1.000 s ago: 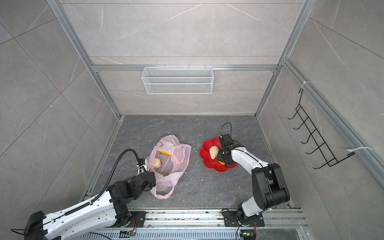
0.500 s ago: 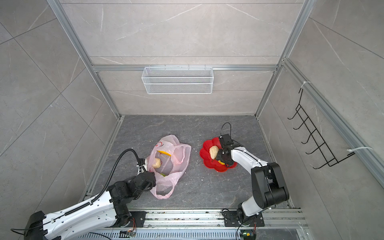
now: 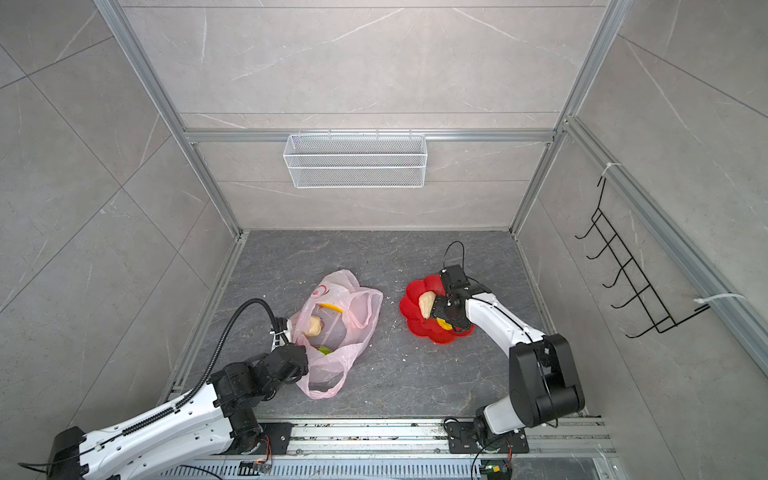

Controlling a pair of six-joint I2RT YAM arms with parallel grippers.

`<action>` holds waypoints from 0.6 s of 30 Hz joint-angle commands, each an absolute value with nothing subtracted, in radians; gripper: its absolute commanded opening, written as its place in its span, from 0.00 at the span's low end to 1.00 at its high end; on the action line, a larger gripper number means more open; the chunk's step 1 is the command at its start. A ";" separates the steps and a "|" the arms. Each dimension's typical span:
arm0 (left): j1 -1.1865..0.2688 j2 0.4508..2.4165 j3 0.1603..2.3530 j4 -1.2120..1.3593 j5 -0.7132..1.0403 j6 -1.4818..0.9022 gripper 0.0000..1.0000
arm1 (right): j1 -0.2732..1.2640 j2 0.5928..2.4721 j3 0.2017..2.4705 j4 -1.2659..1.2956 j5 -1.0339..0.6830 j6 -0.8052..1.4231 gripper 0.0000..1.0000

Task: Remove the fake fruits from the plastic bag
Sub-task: 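Lower the yellow lemon into the red plate and open right gripper, then move right gripper back into the pink bag while left holds rim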

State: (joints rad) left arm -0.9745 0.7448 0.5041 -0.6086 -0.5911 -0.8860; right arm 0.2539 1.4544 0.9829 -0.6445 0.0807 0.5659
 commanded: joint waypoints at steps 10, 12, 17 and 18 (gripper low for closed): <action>-0.969 0.789 0.645 -0.822 -0.625 -0.917 0.00 | 0.475 1.317 1.171 -0.715 -0.007 0.459 0.61; -0.968 0.812 0.642 -0.819 -0.619 -0.926 0.00 | 0.545 1.344 1.205 -0.661 -0.070 0.461 0.56; -0.969 0.870 0.627 -0.768 -0.615 -0.934 0.00 | 0.707 1.493 1.345 -0.584 -0.177 0.447 0.51; -0.968 0.877 0.624 -0.760 -0.616 -0.936 0.00 | 0.731 1.534 1.378 -0.586 -0.187 0.443 0.50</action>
